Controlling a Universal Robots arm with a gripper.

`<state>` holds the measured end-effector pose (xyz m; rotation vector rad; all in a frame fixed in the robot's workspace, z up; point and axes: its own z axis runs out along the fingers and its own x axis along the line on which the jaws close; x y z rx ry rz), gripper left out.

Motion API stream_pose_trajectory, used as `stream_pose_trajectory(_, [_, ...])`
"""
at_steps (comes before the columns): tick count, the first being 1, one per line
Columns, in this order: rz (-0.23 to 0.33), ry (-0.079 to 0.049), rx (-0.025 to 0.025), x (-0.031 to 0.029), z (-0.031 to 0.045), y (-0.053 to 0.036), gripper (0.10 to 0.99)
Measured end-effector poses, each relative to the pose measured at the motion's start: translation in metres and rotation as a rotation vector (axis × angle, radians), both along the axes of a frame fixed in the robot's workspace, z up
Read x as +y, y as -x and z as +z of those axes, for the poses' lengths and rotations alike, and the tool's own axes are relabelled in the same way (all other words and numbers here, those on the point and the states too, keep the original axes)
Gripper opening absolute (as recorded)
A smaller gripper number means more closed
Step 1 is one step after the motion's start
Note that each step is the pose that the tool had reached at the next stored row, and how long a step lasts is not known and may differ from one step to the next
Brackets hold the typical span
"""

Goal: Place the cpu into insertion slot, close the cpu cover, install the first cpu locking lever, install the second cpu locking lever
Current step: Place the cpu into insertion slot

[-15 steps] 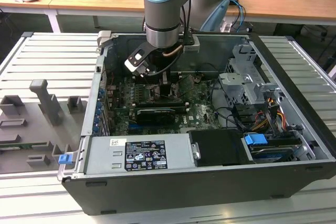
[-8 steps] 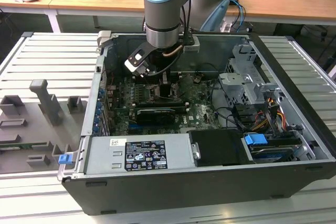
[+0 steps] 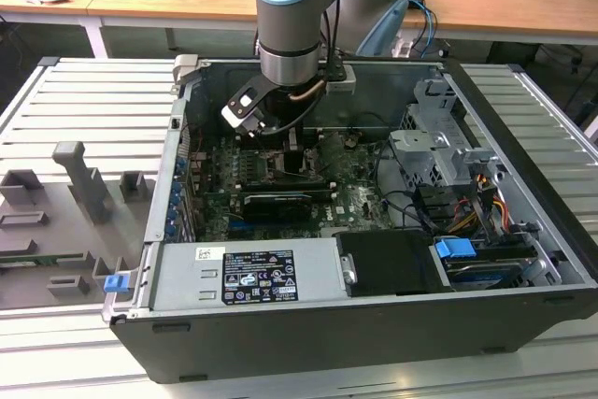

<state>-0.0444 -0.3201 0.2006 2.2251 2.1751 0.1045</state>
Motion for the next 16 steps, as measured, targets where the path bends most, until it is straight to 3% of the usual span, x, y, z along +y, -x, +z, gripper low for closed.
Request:
stream_pose_trajectory(2, [-0.007,0.0,0.0001,0.0,0.0001,0.0,0.604])
stream_pose_trajectory(9, [-0.01,0.0,0.0002,0.0,0.0029,0.0,0.604])
stream_pose_trajectory(13, [-0.012,0.0,0.0001,0.0,0.0094,0.0,0.604])
stream_pose_trajectory(14, [-0.012,0.0,0.0001,0.0,0.0107,0.0,0.588])
stream_pose_trajectory(16, [-0.013,0.0,0.0002,0.0,0.0126,0.0,0.455])
